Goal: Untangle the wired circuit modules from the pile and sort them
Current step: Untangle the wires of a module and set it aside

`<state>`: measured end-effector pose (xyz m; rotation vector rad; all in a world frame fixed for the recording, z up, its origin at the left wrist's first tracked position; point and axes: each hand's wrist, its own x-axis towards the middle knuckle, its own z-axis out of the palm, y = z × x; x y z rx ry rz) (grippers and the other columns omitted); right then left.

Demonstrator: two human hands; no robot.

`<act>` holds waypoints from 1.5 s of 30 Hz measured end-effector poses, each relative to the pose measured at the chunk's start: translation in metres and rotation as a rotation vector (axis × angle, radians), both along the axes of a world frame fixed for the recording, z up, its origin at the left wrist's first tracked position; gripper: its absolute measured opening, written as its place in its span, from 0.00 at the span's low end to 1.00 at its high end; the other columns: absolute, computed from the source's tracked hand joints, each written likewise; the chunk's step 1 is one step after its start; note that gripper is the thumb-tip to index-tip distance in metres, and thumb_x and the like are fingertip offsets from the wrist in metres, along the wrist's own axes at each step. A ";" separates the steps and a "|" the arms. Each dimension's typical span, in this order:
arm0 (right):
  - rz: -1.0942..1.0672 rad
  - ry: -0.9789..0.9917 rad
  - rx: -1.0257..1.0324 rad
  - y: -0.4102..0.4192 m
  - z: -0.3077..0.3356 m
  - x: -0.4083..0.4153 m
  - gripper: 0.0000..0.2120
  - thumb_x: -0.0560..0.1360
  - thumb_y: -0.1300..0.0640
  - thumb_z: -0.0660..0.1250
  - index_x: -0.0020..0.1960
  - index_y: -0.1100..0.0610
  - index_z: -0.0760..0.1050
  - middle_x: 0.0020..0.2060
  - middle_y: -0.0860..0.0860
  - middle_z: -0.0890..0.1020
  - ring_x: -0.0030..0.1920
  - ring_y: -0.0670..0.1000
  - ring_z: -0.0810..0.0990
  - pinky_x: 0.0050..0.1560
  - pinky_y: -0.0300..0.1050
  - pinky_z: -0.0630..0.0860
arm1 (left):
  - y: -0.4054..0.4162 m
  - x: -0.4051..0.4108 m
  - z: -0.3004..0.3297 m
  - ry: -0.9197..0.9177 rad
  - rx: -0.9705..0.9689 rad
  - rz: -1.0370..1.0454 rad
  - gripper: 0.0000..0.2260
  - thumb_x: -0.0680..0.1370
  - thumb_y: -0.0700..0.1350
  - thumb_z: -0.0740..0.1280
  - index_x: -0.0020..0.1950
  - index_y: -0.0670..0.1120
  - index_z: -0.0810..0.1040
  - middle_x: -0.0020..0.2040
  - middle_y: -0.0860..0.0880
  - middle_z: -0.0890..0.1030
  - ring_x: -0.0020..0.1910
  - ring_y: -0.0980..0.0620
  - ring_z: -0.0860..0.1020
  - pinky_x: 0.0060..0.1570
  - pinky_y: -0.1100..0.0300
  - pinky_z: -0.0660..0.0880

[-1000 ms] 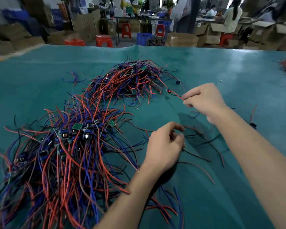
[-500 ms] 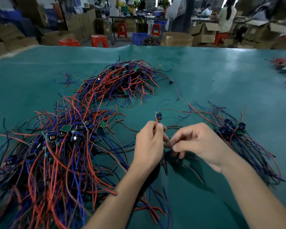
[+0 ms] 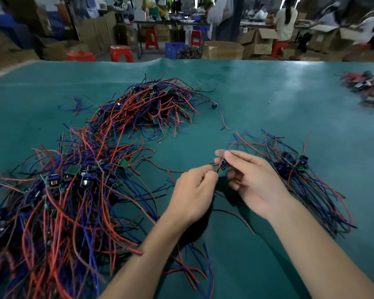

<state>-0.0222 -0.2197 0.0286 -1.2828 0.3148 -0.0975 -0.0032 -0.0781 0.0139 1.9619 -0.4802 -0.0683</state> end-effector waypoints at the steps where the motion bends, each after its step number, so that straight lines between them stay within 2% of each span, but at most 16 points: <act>1: -0.018 -0.025 0.001 -0.001 0.001 0.000 0.06 0.78 0.60 0.71 0.47 0.57 0.86 0.44 0.52 0.87 0.29 0.44 0.71 0.25 0.35 0.65 | 0.000 0.000 -0.001 0.001 -0.005 0.003 0.11 0.73 0.50 0.56 0.35 0.45 0.67 0.33 0.40 0.75 0.37 0.38 0.73 0.44 0.44 0.73; 4: -0.076 -0.083 -0.001 -0.002 0.000 0.000 0.05 0.74 0.63 0.74 0.39 0.58 0.86 0.40 0.52 0.85 0.30 0.45 0.74 0.26 0.35 0.68 | 0.000 0.001 -0.005 -0.002 -0.041 -0.002 0.16 0.79 0.55 0.61 0.37 0.46 0.72 0.33 0.44 0.78 0.35 0.42 0.74 0.43 0.44 0.74; 8: -0.067 -0.104 -0.029 -0.001 -0.005 0.002 0.06 0.72 0.63 0.75 0.37 0.58 0.85 0.34 0.52 0.82 0.29 0.46 0.75 0.26 0.37 0.69 | 0.002 0.005 -0.010 -0.039 -0.084 -0.035 0.10 0.82 0.48 0.65 0.44 0.45 0.78 0.30 0.52 0.74 0.32 0.50 0.69 0.37 0.49 0.71; 12: -0.186 -0.187 -0.353 -0.012 -0.011 0.006 0.08 0.72 0.57 0.78 0.34 0.55 0.84 0.30 0.49 0.80 0.30 0.47 0.74 0.27 0.40 0.69 | 0.002 0.006 -0.011 -0.063 -0.051 -0.047 0.10 0.81 0.46 0.66 0.41 0.46 0.80 0.26 0.56 0.70 0.28 0.57 0.64 0.33 0.58 0.63; 16: -0.408 -0.279 -0.697 -0.036 -0.009 0.008 0.11 0.69 0.43 0.74 0.39 0.51 0.83 0.27 0.50 0.79 0.29 0.49 0.74 0.33 0.57 0.76 | 0.002 0.006 -0.012 -0.066 -0.026 -0.067 0.11 0.81 0.46 0.67 0.38 0.49 0.78 0.27 0.54 0.68 0.30 0.55 0.64 0.34 0.57 0.63; 18: -0.523 -0.286 -0.687 -0.052 -0.005 0.006 0.10 0.69 0.42 0.74 0.38 0.49 0.83 0.27 0.52 0.79 0.26 0.49 0.75 0.33 0.59 0.78 | 0.001 0.005 -0.011 -0.075 -0.013 -0.078 0.11 0.81 0.47 0.67 0.39 0.49 0.79 0.28 0.54 0.68 0.30 0.55 0.64 0.34 0.57 0.63; 23: -0.798 -0.318 -0.460 -0.075 0.000 0.002 0.09 0.72 0.52 0.75 0.33 0.49 0.82 0.25 0.44 0.79 0.26 0.46 0.77 0.29 0.41 0.77 | 0.001 0.004 -0.011 -0.087 0.006 -0.090 0.10 0.81 0.48 0.67 0.41 0.48 0.79 0.29 0.54 0.69 0.31 0.55 0.65 0.35 0.58 0.64; 25: -0.920 -0.323 -0.425 -0.080 0.003 0.001 0.09 0.74 0.51 0.72 0.36 0.49 0.80 0.26 0.44 0.80 0.26 0.45 0.78 0.29 0.45 0.78 | 0.001 0.005 -0.011 -0.090 -0.006 -0.057 0.10 0.81 0.46 0.66 0.40 0.48 0.78 0.27 0.55 0.69 0.29 0.57 0.65 0.33 0.59 0.63; 27: -0.984 -0.251 -0.491 -0.082 0.003 -0.001 0.11 0.74 0.45 0.69 0.36 0.48 0.78 0.28 0.47 0.81 0.28 0.51 0.80 0.35 0.57 0.81 | 0.002 0.006 -0.012 -0.064 -0.057 -0.002 0.10 0.82 0.45 0.63 0.41 0.47 0.76 0.26 0.58 0.70 0.28 0.57 0.65 0.32 0.61 0.61; 29: -0.852 -0.197 -0.570 -0.074 0.003 -0.001 0.14 0.71 0.40 0.66 0.35 0.48 0.81 0.26 0.50 0.81 0.28 0.54 0.79 0.37 0.61 0.78 | 0.001 0.006 -0.013 -0.021 -0.130 0.030 0.10 0.83 0.44 0.61 0.43 0.46 0.76 0.25 0.59 0.69 0.27 0.57 0.64 0.31 0.60 0.61; 33: -0.235 -0.189 -0.815 -0.020 -0.008 0.002 0.21 0.72 0.34 0.64 0.39 0.50 0.82 0.29 0.48 0.84 0.26 0.47 0.79 0.33 0.44 0.73 | 0.000 0.005 -0.013 0.005 -0.193 0.022 0.11 0.84 0.43 0.59 0.44 0.42 0.73 0.25 0.57 0.68 0.28 0.53 0.63 0.32 0.56 0.61; 36: -0.066 -0.217 -0.722 0.006 -0.015 0.004 0.15 0.71 0.39 0.69 0.42 0.50 0.82 0.33 0.45 0.85 0.32 0.42 0.80 0.34 0.37 0.71 | 0.001 0.005 -0.011 -0.037 -0.130 -0.023 0.12 0.84 0.44 0.60 0.41 0.44 0.71 0.28 0.56 0.69 0.31 0.50 0.65 0.34 0.53 0.64; 39: -0.110 -0.280 -0.680 0.005 -0.016 0.004 0.08 0.73 0.46 0.70 0.42 0.50 0.81 0.34 0.45 0.85 0.32 0.41 0.80 0.36 0.37 0.72 | 0.002 0.006 -0.011 -0.063 -0.065 -0.036 0.12 0.83 0.45 0.61 0.40 0.45 0.70 0.29 0.54 0.69 0.31 0.50 0.65 0.35 0.53 0.64; 41: -0.223 -0.342 -0.687 -0.004 -0.009 0.003 0.06 0.75 0.48 0.69 0.41 0.48 0.80 0.36 0.47 0.86 0.34 0.44 0.81 0.36 0.42 0.74 | 0.001 0.004 -0.009 -0.063 -0.042 -0.052 0.11 0.83 0.46 0.62 0.41 0.46 0.72 0.27 0.54 0.69 0.30 0.51 0.66 0.35 0.54 0.64; 43: -0.362 -0.368 -0.600 -0.014 0.001 0.002 0.06 0.77 0.52 0.70 0.41 0.48 0.80 0.36 0.51 0.85 0.32 0.47 0.79 0.32 0.45 0.74 | 0.000 0.002 -0.009 -0.088 -0.006 -0.060 0.11 0.82 0.47 0.63 0.41 0.47 0.73 0.27 0.53 0.69 0.30 0.51 0.66 0.35 0.54 0.65; 45: -0.547 -0.381 -0.482 -0.025 0.013 -0.003 0.09 0.81 0.58 0.69 0.42 0.51 0.78 0.35 0.49 0.84 0.29 0.45 0.76 0.29 0.43 0.72 | 0.000 0.002 -0.008 -0.110 0.044 -0.065 0.10 0.82 0.47 0.63 0.40 0.49 0.73 0.28 0.52 0.69 0.32 0.51 0.67 0.37 0.53 0.67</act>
